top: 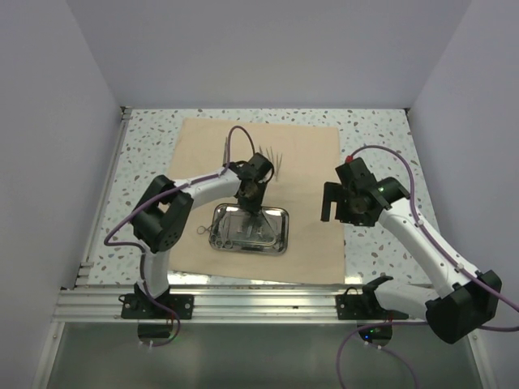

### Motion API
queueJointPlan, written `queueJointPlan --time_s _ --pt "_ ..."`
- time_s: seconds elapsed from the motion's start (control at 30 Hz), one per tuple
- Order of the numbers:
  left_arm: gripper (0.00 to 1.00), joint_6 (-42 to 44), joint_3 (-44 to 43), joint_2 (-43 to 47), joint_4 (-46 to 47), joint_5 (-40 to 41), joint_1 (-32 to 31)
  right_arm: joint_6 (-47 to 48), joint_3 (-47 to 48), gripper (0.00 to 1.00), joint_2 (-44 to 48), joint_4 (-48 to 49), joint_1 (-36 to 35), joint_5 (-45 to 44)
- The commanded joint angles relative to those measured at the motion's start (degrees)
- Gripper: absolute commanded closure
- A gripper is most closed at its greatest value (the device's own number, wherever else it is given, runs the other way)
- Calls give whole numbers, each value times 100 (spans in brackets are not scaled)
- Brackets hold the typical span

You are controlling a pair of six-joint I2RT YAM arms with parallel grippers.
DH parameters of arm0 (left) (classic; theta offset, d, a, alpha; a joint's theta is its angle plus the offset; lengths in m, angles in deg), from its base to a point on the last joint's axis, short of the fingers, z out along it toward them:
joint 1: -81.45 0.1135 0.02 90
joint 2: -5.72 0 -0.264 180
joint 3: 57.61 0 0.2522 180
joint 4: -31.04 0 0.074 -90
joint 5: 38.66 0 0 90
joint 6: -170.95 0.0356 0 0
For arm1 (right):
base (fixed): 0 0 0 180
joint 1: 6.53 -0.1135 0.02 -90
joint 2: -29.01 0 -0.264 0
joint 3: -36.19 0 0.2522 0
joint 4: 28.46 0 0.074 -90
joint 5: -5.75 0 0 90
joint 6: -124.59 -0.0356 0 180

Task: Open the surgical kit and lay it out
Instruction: Pick up the medical item from the container.

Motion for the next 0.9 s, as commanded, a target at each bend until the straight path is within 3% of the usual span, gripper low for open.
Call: queueJointPlan --time_s 0.0,0.1,0.17,0.3,0.53,0.67,0.87 --pt "74 -62 344 -124 259 -132 44 123 314 6 -101 -95 16 -153" --pt "81 -35 397 -186 347 -263 52 123 367 6 -163 -112 16 -145" --pt "100 0 362 -239 347 -308 52 105 411 6 -207 -95 7 -118" --pt "100 105 99 -125 14 -176 52 70 446 6 -260 -77 16 -118" --pt "100 456 -1139 209 -1365 473 105 -9 403 6 -330 81 16 -92" --pt "100 658 -1659 280 -1639 658 333 -9 455 6 -462 151 7 -74" --pt "100 1054 -2879 -527 -1525 887 1132 70 666 6 -682 178 16 -92"
